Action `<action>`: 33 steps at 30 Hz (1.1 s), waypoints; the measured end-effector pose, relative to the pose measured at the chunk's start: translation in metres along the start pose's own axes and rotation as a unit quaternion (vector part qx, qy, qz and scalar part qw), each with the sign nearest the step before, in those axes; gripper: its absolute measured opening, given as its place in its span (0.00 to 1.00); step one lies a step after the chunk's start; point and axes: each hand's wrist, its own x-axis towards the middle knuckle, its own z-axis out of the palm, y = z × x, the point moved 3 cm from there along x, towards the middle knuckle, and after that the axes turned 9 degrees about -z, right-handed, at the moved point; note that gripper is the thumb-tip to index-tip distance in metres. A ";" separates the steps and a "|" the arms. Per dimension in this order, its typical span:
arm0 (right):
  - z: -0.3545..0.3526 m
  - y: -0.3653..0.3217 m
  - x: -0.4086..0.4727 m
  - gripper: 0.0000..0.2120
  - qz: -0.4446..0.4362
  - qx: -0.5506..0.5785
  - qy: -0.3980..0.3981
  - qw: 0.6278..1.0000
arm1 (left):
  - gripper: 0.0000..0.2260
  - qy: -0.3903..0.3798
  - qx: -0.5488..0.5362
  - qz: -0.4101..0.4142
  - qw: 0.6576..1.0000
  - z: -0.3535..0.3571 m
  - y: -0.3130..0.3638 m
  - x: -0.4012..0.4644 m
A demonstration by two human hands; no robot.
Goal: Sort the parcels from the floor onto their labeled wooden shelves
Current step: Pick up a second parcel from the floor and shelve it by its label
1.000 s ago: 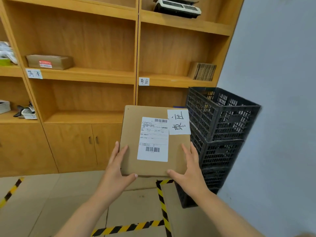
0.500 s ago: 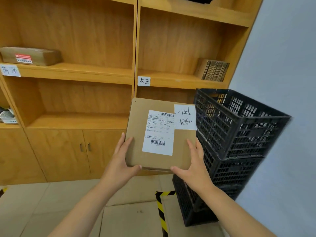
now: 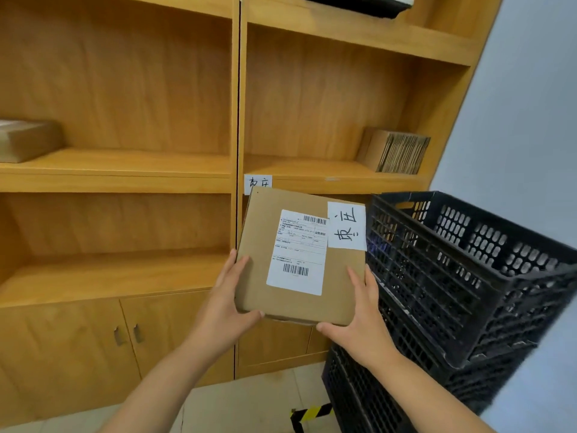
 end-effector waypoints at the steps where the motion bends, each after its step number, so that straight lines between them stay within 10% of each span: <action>1: 0.000 0.003 0.009 0.54 0.003 -0.005 0.003 1.000 | 0.43 -0.002 -0.004 0.002 1.000 0.002 -0.002 0.011; 33: 0.002 0.145 0.448 0.54 -0.137 -0.011 -0.017 0.990 | 0.38 0.160 0.041 -0.020 0.986 0.063 -0.003 0.396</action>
